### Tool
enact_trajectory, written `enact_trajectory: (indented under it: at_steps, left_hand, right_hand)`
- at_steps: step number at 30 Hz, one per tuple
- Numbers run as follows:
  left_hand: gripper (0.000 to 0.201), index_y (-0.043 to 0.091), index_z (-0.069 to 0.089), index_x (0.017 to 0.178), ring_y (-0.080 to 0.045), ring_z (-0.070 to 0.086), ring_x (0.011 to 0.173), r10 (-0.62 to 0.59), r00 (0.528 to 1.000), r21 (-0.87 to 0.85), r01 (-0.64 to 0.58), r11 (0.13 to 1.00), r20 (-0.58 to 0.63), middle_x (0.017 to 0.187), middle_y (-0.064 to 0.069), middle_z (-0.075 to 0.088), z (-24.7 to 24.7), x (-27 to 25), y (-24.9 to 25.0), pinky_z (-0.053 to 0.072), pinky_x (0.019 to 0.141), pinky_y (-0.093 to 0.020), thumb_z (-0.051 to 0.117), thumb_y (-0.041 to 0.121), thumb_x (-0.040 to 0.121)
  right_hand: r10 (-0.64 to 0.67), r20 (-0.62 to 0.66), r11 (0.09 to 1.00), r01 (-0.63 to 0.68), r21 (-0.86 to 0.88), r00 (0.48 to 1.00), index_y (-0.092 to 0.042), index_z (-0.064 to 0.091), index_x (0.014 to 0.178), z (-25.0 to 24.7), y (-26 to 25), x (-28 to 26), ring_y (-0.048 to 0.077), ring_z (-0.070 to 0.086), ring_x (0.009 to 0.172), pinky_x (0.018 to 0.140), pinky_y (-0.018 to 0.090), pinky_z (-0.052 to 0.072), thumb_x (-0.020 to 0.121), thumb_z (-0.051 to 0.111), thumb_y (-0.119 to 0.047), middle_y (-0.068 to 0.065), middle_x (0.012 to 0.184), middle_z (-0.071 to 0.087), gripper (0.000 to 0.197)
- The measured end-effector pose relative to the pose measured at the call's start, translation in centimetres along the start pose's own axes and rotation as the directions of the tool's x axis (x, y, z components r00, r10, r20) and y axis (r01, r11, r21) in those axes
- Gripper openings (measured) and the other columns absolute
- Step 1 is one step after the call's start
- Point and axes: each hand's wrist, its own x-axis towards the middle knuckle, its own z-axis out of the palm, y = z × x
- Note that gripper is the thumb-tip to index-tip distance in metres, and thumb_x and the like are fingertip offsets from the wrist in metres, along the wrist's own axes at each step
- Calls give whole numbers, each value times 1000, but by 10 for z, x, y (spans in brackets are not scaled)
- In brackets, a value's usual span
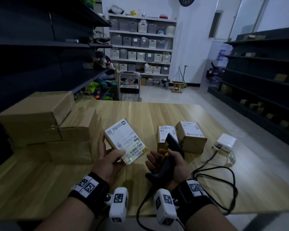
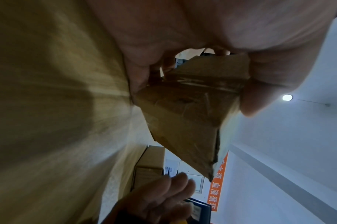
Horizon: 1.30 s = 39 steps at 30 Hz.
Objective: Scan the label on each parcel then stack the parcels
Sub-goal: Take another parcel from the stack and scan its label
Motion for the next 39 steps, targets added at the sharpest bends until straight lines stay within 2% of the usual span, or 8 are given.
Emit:
enact_trajectory:
  at_steps: [5,10,14,19,23,31,34,39]
  left_hand:
    - [96,33,47,148,-43,81,108,14,998,-3,-14,1000,-58,117,-19,83,1,-2,-3,62,99,-67,88,-1,68]
    - [112,15,55,141,-50,77,117,-21,996,-39,18,999,-90,126,-27,79,0,0,-1,62,99,-67,113,30,47]
    - [75,1,57,138,-46,77,118,3,992,-39,-8,999,-127,132,-31,75,0,-3,1,59,109,-66,92,26,77]
    - [84,26,46,146,-47,75,121,11,991,-43,-17,999,-136,139,-31,68,0,-3,2,60,107,-60,84,9,73]
    - [110,58,37,156,-45,75,121,62,993,-80,-71,994,-102,134,-26,73,3,-3,1,59,107,-61,77,-7,76]
    - [59,46,75,120,-40,79,108,-14,998,-36,16,999,58,127,-24,78,2,-2,4,69,78,-47,82,6,78]
    - [42,39,75,113,-40,77,105,2,1000,-36,-2,999,21,129,-27,74,3,-2,4,67,85,-53,84,17,79]
    - [75,27,69,121,-41,77,102,16,1000,-21,-16,1000,-22,134,-32,70,2,-4,5,60,100,-66,99,25,52]
  right_hand:
    - [23,58,1000,-24,10,998,-10,61,99,-1,-1,-2,38,79,102,111,56,48,86,63,-33,25,117,78,26]
    - [3,75,998,-8,67,997,-9,63,99,-3,-4,-3,38,73,122,126,57,35,88,64,-29,26,131,74,23]
    - [-24,46,996,20,88,999,-8,63,97,-1,-6,-8,39,68,131,127,54,34,95,59,-29,23,133,74,21]
    - [-37,-15,995,38,93,999,-7,65,100,-3,-8,-6,36,76,115,123,54,39,103,53,-30,26,131,74,26]
    - [-25,-19,998,26,60,1000,-6,65,101,-6,-6,-4,42,63,134,124,59,37,97,59,-31,25,137,69,25]
    - [-40,-47,995,44,90,998,-7,66,99,-1,-7,-8,39,64,133,123,58,39,102,55,-29,24,141,68,25]
    - [-46,-49,994,50,94,998,-7,66,99,0,-7,-9,38,65,132,122,58,40,102,56,-29,23,141,68,25]
    - [-63,-41,994,66,92,997,-7,65,100,-2,-7,-9,39,65,133,118,58,45,102,56,-29,23,140,70,24]
